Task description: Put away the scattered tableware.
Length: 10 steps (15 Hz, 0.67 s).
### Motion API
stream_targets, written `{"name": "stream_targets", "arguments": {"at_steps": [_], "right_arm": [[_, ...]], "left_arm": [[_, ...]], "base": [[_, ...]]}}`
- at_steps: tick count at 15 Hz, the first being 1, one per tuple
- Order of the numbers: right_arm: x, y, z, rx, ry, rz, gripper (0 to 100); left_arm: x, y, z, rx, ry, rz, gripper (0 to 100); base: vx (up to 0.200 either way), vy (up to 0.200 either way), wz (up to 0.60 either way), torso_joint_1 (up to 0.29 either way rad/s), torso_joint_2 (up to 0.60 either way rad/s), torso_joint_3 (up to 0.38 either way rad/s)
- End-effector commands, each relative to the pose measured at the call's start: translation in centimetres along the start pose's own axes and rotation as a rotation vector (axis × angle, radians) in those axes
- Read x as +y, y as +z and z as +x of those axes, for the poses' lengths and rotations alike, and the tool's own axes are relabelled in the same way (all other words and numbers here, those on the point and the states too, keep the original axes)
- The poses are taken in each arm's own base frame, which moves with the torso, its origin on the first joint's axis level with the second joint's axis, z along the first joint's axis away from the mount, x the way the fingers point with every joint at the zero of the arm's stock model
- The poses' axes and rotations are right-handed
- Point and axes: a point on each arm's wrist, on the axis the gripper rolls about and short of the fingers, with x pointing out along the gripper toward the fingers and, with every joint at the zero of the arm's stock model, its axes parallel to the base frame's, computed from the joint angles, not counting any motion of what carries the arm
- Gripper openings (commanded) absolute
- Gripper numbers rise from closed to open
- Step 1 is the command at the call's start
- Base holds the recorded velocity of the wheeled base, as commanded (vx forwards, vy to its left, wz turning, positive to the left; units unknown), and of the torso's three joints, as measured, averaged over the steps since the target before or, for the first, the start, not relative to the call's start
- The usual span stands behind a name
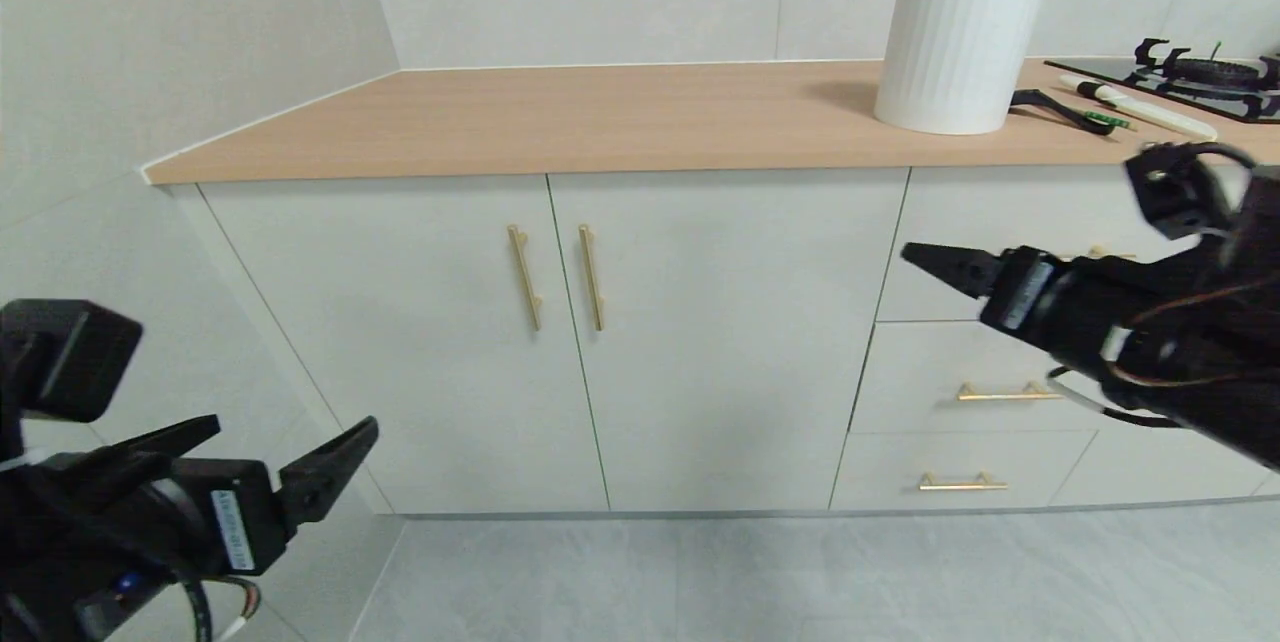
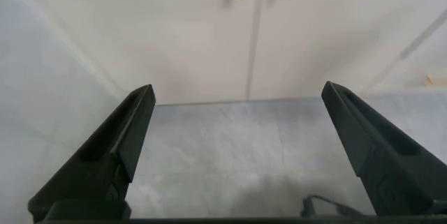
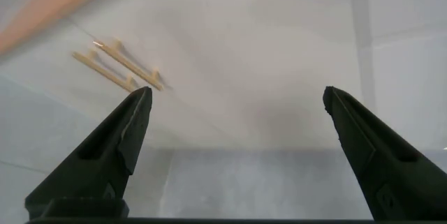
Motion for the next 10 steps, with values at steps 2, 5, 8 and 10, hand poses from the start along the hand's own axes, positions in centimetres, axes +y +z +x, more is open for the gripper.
{"name": "stream_targets", "arguments": {"at_steps": [2, 5, 8, 10], "right_arm": [[-2.5, 2.9, -11.3, -0.227, -0.072, -0.153, 100], [-4.4, 2.0, -21.1, -0.355, -0.153, -0.330, 100], [-5.3, -0.6, -26.3, -0.447, -0.289, -0.425, 100], [-5.6, -2.7, -29.0, -0.484, -0.333, -0.473, 100]], "left_arm": [[3.9, -1.9, -4.1, -0.121, 0.081, -0.059, 100], [7.2, -5.1, -8.9, -0.235, 0.185, -0.052, 100], [8.5, -7.7, -11.9, -0.284, 0.258, -0.087, 100], [8.7, -8.9, -13.2, -0.341, 0.293, -0.116, 100]], "base": [[0.000, 0.000, 0.00, 0.000, 0.00, 0.000], [0.000, 0.000, 0.00, 0.000, 0.00, 0.000], [0.000, 0.000, 0.00, 0.000, 0.00, 0.000], [0.000, 0.000, 0.00, 0.000, 0.00, 0.000]]}}
